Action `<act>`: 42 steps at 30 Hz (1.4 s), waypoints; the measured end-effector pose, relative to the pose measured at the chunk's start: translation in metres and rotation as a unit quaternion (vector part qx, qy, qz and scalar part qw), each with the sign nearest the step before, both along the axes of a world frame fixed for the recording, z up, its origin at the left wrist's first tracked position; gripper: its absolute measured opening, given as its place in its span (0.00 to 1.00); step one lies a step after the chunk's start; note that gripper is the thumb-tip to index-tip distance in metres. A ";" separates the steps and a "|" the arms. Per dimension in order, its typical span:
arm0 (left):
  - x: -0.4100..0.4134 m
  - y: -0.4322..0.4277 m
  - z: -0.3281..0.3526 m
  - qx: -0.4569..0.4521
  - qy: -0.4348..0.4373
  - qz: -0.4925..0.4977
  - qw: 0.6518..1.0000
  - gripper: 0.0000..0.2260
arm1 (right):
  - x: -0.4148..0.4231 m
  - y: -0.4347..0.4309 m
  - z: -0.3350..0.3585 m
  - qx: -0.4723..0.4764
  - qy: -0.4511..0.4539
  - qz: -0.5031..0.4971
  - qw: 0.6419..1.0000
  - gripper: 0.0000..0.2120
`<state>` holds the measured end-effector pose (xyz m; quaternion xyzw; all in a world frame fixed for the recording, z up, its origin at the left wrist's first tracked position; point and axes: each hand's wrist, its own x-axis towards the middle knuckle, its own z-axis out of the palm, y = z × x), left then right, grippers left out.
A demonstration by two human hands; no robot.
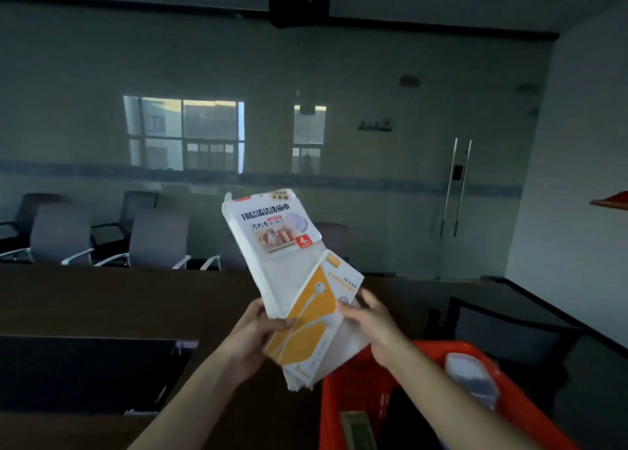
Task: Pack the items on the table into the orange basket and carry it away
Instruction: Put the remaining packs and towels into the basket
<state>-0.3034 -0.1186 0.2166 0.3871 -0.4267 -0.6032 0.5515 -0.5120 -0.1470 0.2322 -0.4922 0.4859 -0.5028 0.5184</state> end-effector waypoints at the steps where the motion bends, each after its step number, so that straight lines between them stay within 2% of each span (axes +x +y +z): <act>1: -0.014 0.004 0.008 -0.007 0.000 -0.005 1.000 0.35 | -0.013 0.007 0.005 -0.010 -0.007 -0.004 1.000 0.19; 4: -0.053 0.010 0.020 -0.025 0.005 -0.035 0.999 0.35 | -0.052 0.024 0.013 -0.022 -0.038 -0.016 0.999 0.16; 7: -0.082 0.018 0.022 -0.042 0.005 -0.057 0.997 0.24 | -0.084 0.039 0.010 -0.012 -0.057 -0.027 0.998 0.17; 9: -0.100 0.023 0.017 -0.039 -0.018 -0.015 0.999 0.20 | -0.103 0.050 0.005 0.001 -0.056 -0.022 0.998 0.13; 11: -0.114 0.035 0.006 -0.044 -0.036 0.036 0.998 0.16 | -0.117 0.066 -0.008 0.032 -0.046 0.000 0.998 0.06; 13: -0.117 0.040 0.007 -0.062 -0.052 0.075 0.994 0.13 | -0.125 0.076 -0.010 0.054 -0.022 0.020 0.998 0.08; 16: -0.118 0.051 0.003 -0.066 -0.095 0.149 0.982 0.13 | -0.139 0.084 -0.029 0.115 -0.010 0.062 0.991 0.09; 17: -0.118 0.056 0.004 -0.067 -0.117 0.168 0.977 0.10 | -0.141 0.085 -0.036 0.139 -0.014 0.077 0.987 0.08; 18: -0.118 0.062 0.000 -0.066 -0.141 0.178 0.972 0.07 | -0.140 0.088 -0.045 0.158 -0.011 0.094 0.983 0.07; 22: -0.119 0.075 -0.024 -0.059 -0.207 0.207 0.954 0.05 | -0.139 0.096 -0.087 0.230 -0.006 0.134 0.964 0.07; 26: -0.115 0.081 -0.032 -0.048 -0.301 0.266 0.915 0.13 | -0.154 0.106 -0.113 0.273 0.079 0.175 0.942 0.08; 29: -0.113 0.082 -0.020 -0.026 -0.348 0.302 0.887 0.16 | -0.154 0.112 -0.118 0.259 0.175 0.210 0.926 0.06; 33: -0.109 0.083 -0.006 -0.025 -0.351 0.310 0.883 0.18 | -0.126 0.125 -0.127 0.226 0.322 0.208 0.896 0.03; 34: -0.107 0.082 -0.003 -0.022 -0.331 0.300 0.895 0.18 | -0.119 0.125 -0.130 0.218 0.342 0.199 0.892 0.07; 35: -0.108 0.084 0.001 -0.021 -0.300 0.280 0.912 0.16 | -0.114 0.122 -0.131 0.206 0.337 0.169 0.903 0.13; 36: -0.108 0.085 0.005 -0.017 -0.266 0.254 0.930 0.14 | -0.111 0.116 -0.129 0.197 0.293 0.120 0.928 0.19; 38: -0.111 0.086 0.008 0.012 -0.218 0.197 0.956 0.10 | -0.111 0.098 -0.115 0.193 0.107 0.055 0.974 0.27; 39: -0.114 0.088 0.009 0.035 -0.201 0.167 0.964 0.09 | -0.114 0.090 -0.103 0.194 0.010 0.056 0.979 0.29; 41: -0.123 0.090 0.003 0.088 -0.178 0.103 0.975 0.10 | -0.123 0.082 -0.078 0.184 -0.127 0.077 0.972 0.25; 42: -0.127 0.091 -0.002 0.113 -0.171 0.061 0.977 0.10 | -0.127 0.080 -0.071 0.174 -0.157 0.085 0.968 0.21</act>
